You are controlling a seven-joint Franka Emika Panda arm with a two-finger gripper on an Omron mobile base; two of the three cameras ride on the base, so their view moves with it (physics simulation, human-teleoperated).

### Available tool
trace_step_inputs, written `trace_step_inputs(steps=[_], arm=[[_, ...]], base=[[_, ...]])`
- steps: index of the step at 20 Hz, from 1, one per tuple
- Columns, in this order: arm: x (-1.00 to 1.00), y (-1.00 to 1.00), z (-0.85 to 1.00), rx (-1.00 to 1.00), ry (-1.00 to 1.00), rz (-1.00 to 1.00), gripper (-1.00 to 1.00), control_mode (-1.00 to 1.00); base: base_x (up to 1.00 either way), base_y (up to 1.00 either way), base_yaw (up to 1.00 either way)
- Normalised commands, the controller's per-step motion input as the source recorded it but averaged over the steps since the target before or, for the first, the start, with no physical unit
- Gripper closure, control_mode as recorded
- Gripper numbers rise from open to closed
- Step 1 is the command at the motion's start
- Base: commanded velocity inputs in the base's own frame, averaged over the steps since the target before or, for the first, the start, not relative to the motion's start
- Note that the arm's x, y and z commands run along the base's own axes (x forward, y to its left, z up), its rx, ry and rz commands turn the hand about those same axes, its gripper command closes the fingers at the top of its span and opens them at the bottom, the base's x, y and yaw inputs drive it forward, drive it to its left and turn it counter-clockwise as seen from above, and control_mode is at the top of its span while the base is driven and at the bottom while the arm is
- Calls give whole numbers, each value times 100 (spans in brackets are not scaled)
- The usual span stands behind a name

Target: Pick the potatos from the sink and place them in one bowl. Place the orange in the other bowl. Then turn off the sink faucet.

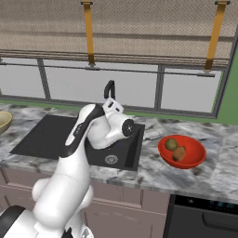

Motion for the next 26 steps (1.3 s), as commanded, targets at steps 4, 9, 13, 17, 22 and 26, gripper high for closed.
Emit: trace_step_inputs(steps=[4, 9, 13, 17, 22, 26], arm=[[0, -44, 0, 0, 0, 0, -100, -100], [0, -9, 6, 0, 0, -9, -100, -100], [0, 0, 12, 0, 3, -11, -100, -100], [0, 0, 3, 0, 6, -11, -100, -100], [0, -2, 0, 0, 8, -12, -100, -100], [2, -13, 0, 0, 6, -3, -100, -100]], base=[[0, 0, 0], [0, 0, 0], [0, 0, 0], [0, 0, 0], [0, 0, 0], [0, 0, 0]])
